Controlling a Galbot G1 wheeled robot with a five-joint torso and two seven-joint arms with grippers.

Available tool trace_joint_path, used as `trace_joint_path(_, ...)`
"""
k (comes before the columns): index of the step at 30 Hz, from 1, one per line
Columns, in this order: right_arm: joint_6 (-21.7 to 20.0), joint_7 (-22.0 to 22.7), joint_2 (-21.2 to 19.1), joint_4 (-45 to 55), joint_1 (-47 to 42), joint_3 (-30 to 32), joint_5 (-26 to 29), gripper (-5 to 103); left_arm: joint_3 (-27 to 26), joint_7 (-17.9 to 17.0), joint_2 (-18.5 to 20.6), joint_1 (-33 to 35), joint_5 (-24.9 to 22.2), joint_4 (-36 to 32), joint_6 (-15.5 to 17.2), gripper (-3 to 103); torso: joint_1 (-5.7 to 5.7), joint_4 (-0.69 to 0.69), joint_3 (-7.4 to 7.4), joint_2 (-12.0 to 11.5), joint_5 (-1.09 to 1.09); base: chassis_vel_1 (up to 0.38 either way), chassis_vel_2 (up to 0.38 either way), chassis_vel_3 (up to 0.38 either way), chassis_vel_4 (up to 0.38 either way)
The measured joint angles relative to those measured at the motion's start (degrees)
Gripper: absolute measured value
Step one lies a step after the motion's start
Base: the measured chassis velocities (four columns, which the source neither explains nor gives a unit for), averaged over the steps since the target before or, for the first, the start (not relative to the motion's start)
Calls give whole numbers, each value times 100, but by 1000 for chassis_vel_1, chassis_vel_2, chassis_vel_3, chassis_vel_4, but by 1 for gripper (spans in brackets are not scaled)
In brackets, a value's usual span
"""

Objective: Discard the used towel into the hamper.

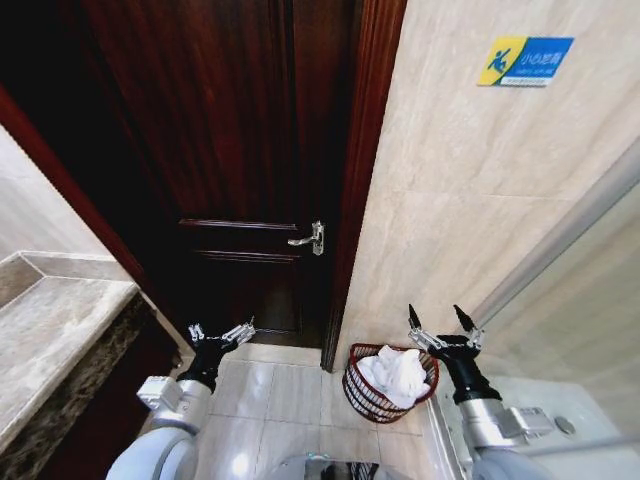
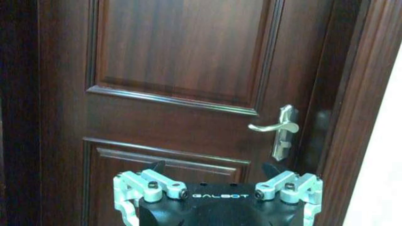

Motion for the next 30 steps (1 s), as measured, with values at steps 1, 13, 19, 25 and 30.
trace_joint_path(1,0,0,0,0,1,0,0,100,0,0,0,0,0,0,0,100,2,0,0,-1,0,-39,57,56,-82)
trace_joint_path(13,0,0,0,0,0,0,0,100,0,0,0,0,0,0,0,100,-1,0,-1,-1,0,23,-21,-22,23)
trace_joint_path(19,0,0,0,0,-2,0,0,100,0,0,0,1,0,0,0,100,-6,0,-3,2,-1,140,-134,-154,144)
trace_joint_path(25,0,0,0,0,-2,0,0,100,0,0,0,2,0,0,0,100,-7,0,-3,3,0,46,-55,-55,84)
trace_joint_path(30,0,0,0,0,0,0,0,100,0,0,0,0,0,0,0,100,3,0,0,-1,-1,0,0,0,0)
